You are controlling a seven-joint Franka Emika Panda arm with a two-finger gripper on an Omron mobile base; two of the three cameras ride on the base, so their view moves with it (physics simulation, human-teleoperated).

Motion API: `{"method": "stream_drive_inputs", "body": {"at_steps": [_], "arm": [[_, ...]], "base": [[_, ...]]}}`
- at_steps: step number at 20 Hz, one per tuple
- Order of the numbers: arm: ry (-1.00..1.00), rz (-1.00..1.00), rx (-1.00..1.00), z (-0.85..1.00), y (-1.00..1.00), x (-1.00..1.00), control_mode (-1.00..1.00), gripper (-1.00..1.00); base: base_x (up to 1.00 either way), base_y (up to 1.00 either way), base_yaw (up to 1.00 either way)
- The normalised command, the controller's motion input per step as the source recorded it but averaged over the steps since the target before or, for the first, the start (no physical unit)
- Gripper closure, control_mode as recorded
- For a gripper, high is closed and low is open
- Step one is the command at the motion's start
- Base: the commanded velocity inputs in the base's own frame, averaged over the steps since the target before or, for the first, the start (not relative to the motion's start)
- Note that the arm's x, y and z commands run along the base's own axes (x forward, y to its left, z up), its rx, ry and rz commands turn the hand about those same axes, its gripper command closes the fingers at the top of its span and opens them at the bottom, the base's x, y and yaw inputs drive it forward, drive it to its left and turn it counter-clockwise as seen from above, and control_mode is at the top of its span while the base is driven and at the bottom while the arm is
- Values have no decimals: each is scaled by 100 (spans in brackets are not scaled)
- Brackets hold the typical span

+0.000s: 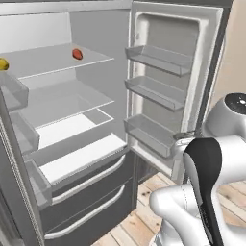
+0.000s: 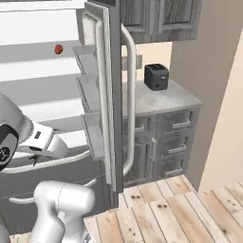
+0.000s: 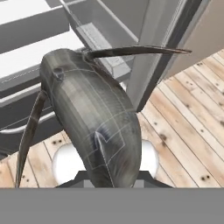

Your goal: Gather the lemon and sweet potato from the fridge and place them on a tray on the dining counter. Then gather the fishs from the fridge and place them on the other tray.

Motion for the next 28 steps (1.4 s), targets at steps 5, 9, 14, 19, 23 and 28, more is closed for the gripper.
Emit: {"method": "stream_drive_inputs", "body": {"at_steps": [5, 9, 14, 19, 23, 28], "arm": [[0, 0, 0, 0, 0, 0, 100, 100], [0, 0, 0, 0, 0, 0, 100, 100], [0, 0, 0, 0, 0, 0, 100, 100], [0, 0, 0, 0, 0, 0, 100, 100], [0, 0, 0, 0, 0, 0, 100, 100], [0, 0, 0, 0, 0, 0, 100, 100]], "base": [[-15, -39, -53], [-15, -56, -47], [-12, -67, -46], [0, -67, -46], [8, -53, -48], [43, -20, -49]]}}
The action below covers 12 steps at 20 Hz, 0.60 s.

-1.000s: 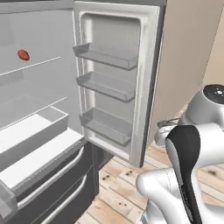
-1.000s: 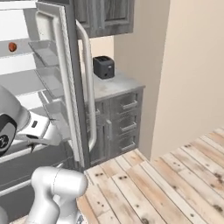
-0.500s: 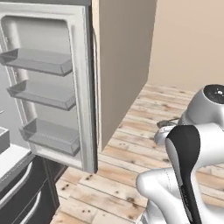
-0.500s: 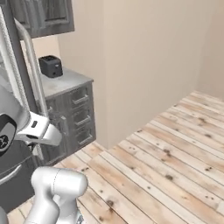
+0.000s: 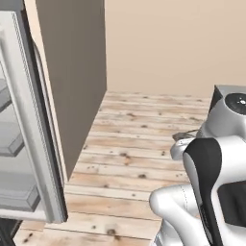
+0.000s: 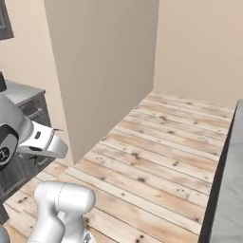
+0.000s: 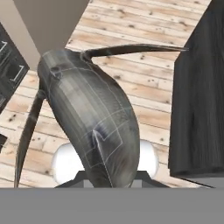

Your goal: Gather the lemon and sweet potato from the fridge and place them on a tray on the dining counter. Then gather the fishs from the fridge and place them on the other tray.

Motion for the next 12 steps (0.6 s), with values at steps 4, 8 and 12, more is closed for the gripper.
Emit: {"method": "stream_drive_inputs", "body": {"at_steps": [4, 8, 12], "arm": [[0, 0, 0, 0, 0, 0, 100, 100], [0, 0, 0, 0, 0, 0, 100, 100], [0, 0, 0, 0, 0, 0, 100, 100]], "base": [[57, -5, -46], [69, 0, -41], [84, 12, -40]]}}
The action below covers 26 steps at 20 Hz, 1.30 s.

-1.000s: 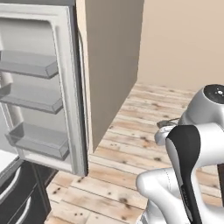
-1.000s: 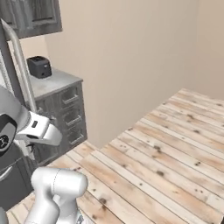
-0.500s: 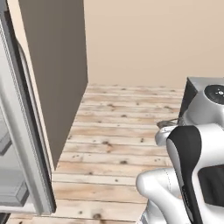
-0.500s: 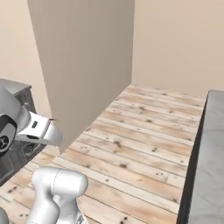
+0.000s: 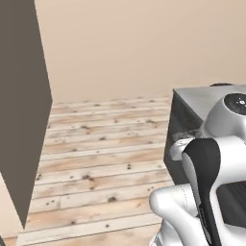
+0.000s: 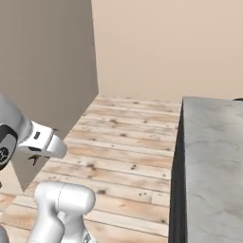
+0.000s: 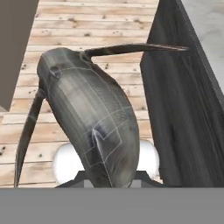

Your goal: Gather the lemon and sweet potato from the fridge and place them on a tray on the dining counter. Then gather the fishs from the fridge and place them on the other tray.

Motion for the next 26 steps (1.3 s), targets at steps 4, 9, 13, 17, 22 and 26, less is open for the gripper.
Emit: {"method": "stream_drive_inputs", "body": {"at_steps": [4, 9, 13, 17, 22, 26], "arm": [[0, 0, 0, 0, 0, 0, 100, 100], [0, 0, 0, 0, 0, 0, 100, 100], [0, 0, 0, 0, 0, 0, 100, 100], [0, 0, 0, 0, 0, 0, 100, 100], [0, 0, 0, 0, 0, 0, 100, 100], [0, 0, 0, 0, 0, 0, 100, 100]], "base": [[85, 22, -41], [82, 24, -40], [84, 30, -40], [87, 36, -40], [84, 41, -41], [85, 47, -42]]}}
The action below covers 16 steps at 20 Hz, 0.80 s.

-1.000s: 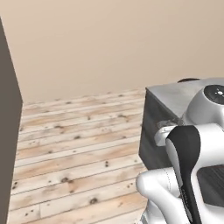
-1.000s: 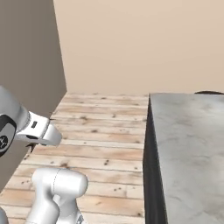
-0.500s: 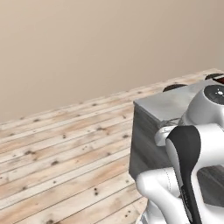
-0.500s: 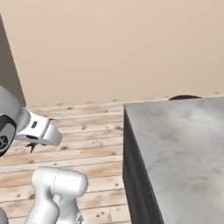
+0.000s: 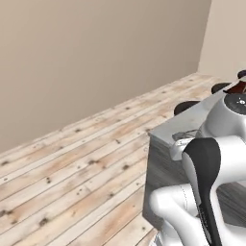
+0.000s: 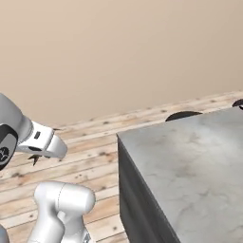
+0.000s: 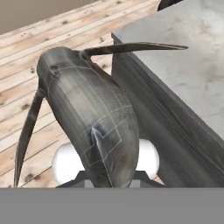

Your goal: Gather the lemon and sweet potato from the fridge and place them on a tray on the dining counter. Then gather the fishs from the fridge and place them on the other tray.

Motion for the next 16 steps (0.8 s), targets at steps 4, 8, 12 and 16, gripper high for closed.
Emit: {"method": "stream_drive_inputs", "body": {"at_steps": [4, 8, 12, 16], "arm": [[0, 0, 0, 0, 0, 0, 100, 100], [0, 0, 0, 0, 0, 0, 100, 100], [0, 0, 0, 0, 0, 0, 100, 100], [0, 0, 0, 0, 0, 0, 100, 100]], "base": [[81, 48, -42], [78, 52, -42], [81, 57, -41], [81, 62, -40]]}}
